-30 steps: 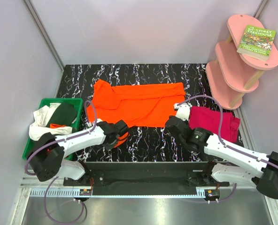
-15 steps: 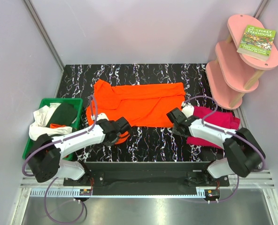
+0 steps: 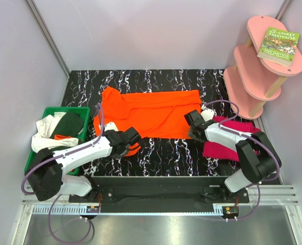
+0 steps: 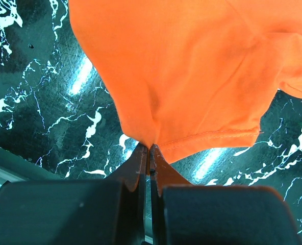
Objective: Fold and stack the t-shirts
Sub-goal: Grap the side of the flattened tshirt closest away from the robot with both arms
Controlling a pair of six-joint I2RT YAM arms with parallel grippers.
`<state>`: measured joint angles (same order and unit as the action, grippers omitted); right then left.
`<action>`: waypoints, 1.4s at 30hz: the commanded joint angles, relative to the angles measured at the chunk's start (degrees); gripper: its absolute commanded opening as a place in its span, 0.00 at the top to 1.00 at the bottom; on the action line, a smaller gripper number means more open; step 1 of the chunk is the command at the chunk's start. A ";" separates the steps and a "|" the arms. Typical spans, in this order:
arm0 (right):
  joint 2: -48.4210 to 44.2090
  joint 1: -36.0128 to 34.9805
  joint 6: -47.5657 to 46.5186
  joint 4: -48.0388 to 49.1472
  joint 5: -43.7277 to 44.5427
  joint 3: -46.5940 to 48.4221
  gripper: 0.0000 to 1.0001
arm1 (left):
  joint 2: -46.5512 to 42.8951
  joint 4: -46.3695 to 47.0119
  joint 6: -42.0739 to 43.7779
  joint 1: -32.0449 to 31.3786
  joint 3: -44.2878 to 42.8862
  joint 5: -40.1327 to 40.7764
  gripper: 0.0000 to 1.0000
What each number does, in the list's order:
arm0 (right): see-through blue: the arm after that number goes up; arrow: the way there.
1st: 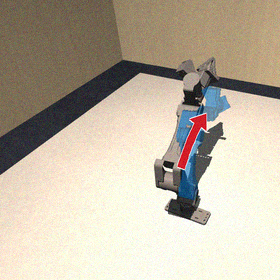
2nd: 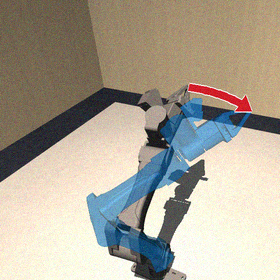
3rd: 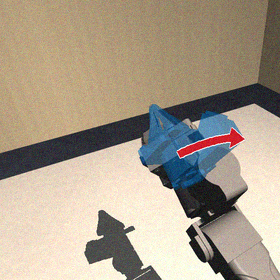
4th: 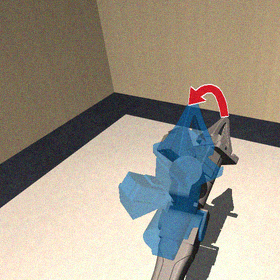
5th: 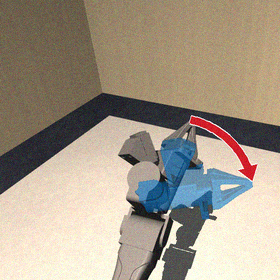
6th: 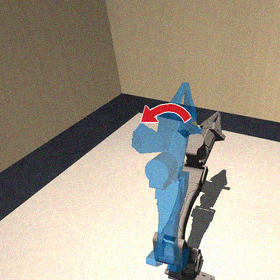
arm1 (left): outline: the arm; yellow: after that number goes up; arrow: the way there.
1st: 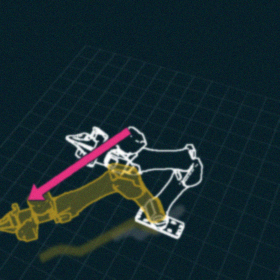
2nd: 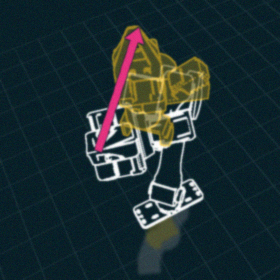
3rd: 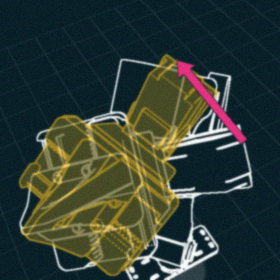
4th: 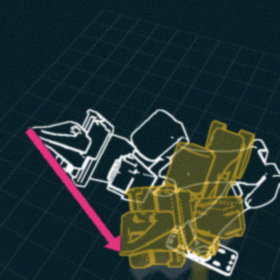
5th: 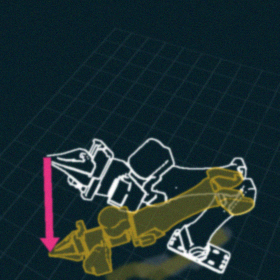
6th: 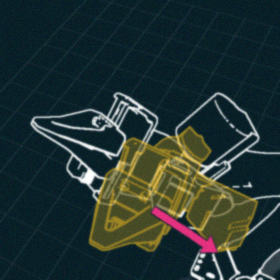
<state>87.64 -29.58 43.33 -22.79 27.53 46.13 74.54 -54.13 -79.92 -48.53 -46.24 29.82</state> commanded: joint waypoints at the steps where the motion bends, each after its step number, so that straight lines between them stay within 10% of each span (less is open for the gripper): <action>1: 1.48 1.63 0.52 2.66 2.00 -0.16 0.45 | -0.89 0.43 0.55 -0.16 0.18 1.20 1.00; 17: 4.56 4.54 3.78 3.72 -2.65 -1.83 0.51 | 0.43 0.51 1.35 -0.25 -1.40 1.11 1.00; 29: 2.10 4.71 3.78 1.34 -4.68 -1.83 1.00 | 0.95 0.43 0.21 -0.25 -1.66 0.68 1.00; 42: -13.97 3.13 -0.97 -5.16 -1.77 -1.57 1.00 | -3.96 -2.65 1.61 -2.53 -7.71 5.68 1.00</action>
<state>79.99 -25.69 44.07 -24.29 23.94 43.86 73.76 -55.61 -79.26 -50.28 -48.45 30.94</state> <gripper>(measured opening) 0.011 0.017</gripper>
